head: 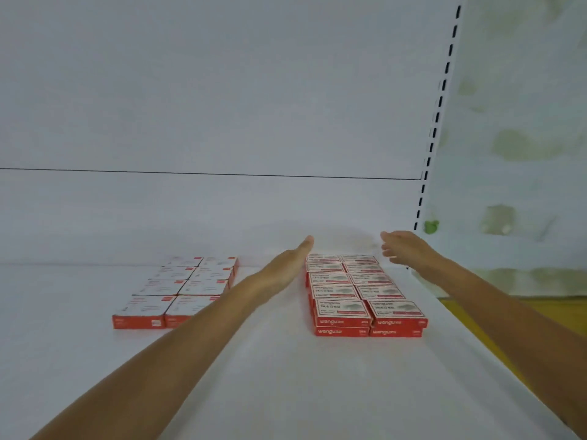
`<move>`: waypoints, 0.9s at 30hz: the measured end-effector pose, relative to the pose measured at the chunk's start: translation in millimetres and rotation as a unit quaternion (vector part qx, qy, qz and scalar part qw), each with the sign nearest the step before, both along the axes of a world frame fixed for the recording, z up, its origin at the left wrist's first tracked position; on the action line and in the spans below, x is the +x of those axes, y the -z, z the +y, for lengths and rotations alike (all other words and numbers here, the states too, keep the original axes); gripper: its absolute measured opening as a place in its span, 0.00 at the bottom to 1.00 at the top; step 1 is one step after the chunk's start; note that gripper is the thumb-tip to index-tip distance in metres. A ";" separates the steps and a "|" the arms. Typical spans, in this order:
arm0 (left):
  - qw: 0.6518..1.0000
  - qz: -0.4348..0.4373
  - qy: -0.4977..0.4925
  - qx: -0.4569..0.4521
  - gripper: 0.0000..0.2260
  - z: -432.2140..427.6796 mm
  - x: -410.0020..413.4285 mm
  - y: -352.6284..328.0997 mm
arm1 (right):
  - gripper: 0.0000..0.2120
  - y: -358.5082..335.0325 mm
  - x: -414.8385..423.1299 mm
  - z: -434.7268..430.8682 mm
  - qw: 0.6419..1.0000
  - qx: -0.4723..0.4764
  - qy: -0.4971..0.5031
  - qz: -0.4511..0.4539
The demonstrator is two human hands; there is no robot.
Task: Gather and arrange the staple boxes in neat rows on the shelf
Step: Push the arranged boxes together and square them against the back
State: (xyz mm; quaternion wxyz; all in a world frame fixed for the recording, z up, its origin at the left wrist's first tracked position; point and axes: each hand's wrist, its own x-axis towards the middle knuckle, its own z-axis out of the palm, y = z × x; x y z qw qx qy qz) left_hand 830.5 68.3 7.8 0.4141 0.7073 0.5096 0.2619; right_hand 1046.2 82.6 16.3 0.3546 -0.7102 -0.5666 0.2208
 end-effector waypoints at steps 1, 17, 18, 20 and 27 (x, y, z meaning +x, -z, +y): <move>1.000 -0.027 -0.009 -0.011 0.27 0.6 6.2 4.3 | 0.24 5.8 3.0 -0.4 0.999 -0.013 0.005 0.030; 0.994 -0.096 -0.034 -0.029 0.32 13.6 35.4 30.9 | 0.31 29.0 -7.5 14.3 0.995 -0.062 -0.061 0.051; 0.996 -0.086 -0.030 -0.025 0.26 10.8 35.8 28.4 | 0.30 29.9 -6.6 14.9 0.995 -0.061 -0.063 0.054; 0.997 -0.076 -0.021 -0.011 0.20 10.2 35.4 27.3 | 0.30 32.1 -5.8 16.5 0.995 -0.063 -0.067 0.042; 0.998 -0.061 -0.002 0.010 0.28 9.4 41.4 29.8 | 0.28 28.8 -7.1 13.7 0.979 -0.122 -0.115 0.115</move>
